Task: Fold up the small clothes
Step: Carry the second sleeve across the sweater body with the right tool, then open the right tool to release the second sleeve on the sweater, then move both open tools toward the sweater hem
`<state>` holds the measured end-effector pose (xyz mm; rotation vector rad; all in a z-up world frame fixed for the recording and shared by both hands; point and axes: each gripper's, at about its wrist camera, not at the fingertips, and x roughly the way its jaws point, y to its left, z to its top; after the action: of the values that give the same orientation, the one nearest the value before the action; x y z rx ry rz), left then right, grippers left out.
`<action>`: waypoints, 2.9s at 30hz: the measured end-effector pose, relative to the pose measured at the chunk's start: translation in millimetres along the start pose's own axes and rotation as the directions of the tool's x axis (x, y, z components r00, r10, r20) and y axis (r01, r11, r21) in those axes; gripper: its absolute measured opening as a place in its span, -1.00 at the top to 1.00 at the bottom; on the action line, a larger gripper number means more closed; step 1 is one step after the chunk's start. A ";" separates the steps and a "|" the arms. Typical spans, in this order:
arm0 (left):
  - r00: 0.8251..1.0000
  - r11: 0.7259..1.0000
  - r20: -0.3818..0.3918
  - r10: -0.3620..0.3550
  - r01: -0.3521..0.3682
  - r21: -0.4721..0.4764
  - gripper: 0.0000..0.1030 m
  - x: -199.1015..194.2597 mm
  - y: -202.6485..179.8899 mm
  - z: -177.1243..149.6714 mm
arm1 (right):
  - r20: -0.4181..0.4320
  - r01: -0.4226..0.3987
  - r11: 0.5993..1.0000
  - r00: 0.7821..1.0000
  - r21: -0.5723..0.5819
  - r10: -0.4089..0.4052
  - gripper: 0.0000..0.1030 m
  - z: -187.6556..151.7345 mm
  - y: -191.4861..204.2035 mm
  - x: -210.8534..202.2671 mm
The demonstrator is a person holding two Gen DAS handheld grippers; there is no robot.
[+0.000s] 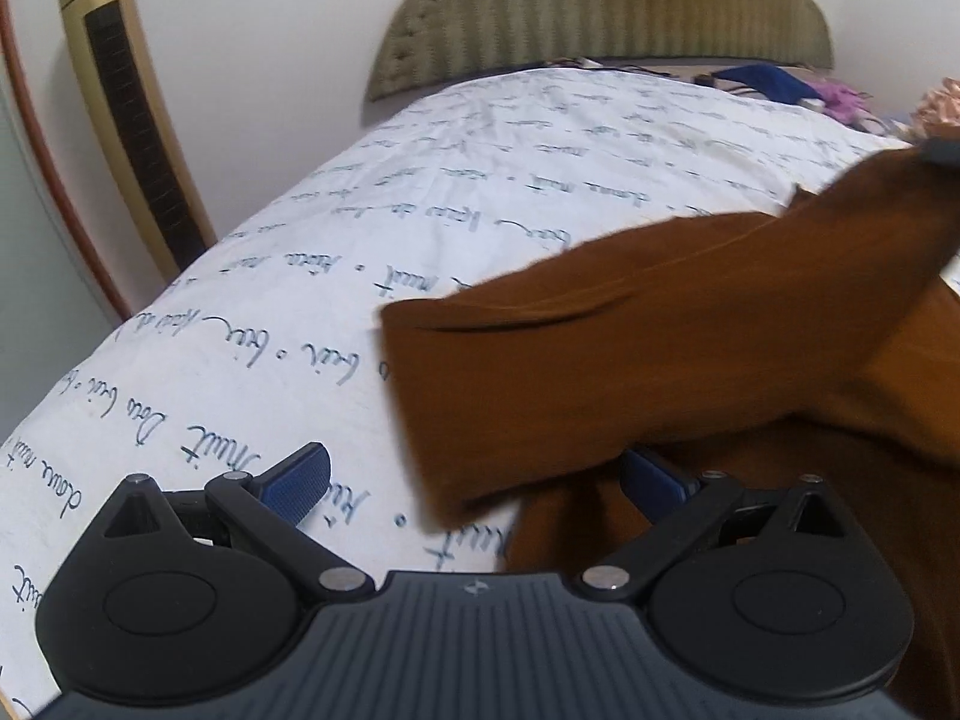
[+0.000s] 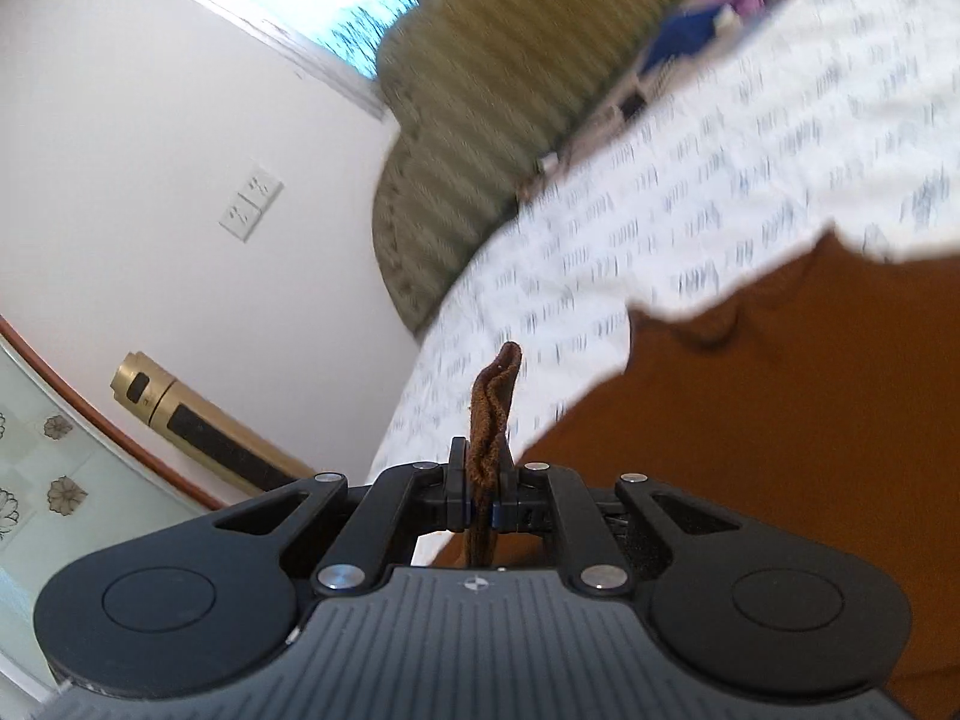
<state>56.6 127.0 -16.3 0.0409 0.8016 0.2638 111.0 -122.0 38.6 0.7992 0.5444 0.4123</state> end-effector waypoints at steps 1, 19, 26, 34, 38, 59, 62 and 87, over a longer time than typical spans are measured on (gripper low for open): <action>1.000 1.000 0.004 0.005 -0.005 -0.009 -1.00 1.9 0.1 2.0 | 0.023 0.018 1.000 1.000 -0.023 -0.017 0.77 4.4 -0.4 -5.6; 1.000 1.000 -0.019 0.003 -0.003 0.005 -1.00 23.5 -28.9 13.1 | 0.187 0.334 0.939 0.920 0.084 -0.344 0.77 28.3 -134.5 -83.7; 0.999 0.999 -0.033 0.043 -0.042 0.020 -1.00 25.8 -12.8 7.2 | 0.139 0.393 0.914 0.904 0.097 -0.404 0.76 9.2 -154.4 -87.2; 0.999 0.998 -0.032 0.035 -0.033 0.052 -1.00 12.3 -4.3 0.8 | 0.126 0.446 0.890 0.881 0.093 -0.455 0.60 -2.7 -157.8 -92.9; 0.999 0.999 -0.030 0.015 -0.014 0.050 -1.00 5.7 -4.1 -1.4 | 0.142 0.459 0.886 0.874 0.071 -0.464 0.31 -7.2 -152.1 -100.0; 1.000 0.995 -0.006 0.001 -0.001 0.096 -1.00 -14.8 -5.9 -26.3 | 0.149 0.472 0.860 0.881 -0.195 -0.450 -0.30 -69.0 -99.9 -139.4; 1.000 0.991 0.005 0.014 -0.014 0.133 -1.00 -21.2 -2.2 -38.7 | 0.113 0.459 0.856 0.888 -0.239 -0.445 -0.41 -86.6 -93.5 -148.1; 0.998 0.998 0.039 -0.043 0.040 0.055 -1.00 -54.2 37.7 -66.7 | 0.035 0.375 0.896 0.925 -0.238 -0.378 -0.61 -136.1 -52.4 -209.1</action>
<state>-35.3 145.7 -19.4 0.0805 0.7693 0.2012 -127.8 -191.8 -16.8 0.4415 0.6317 0.1194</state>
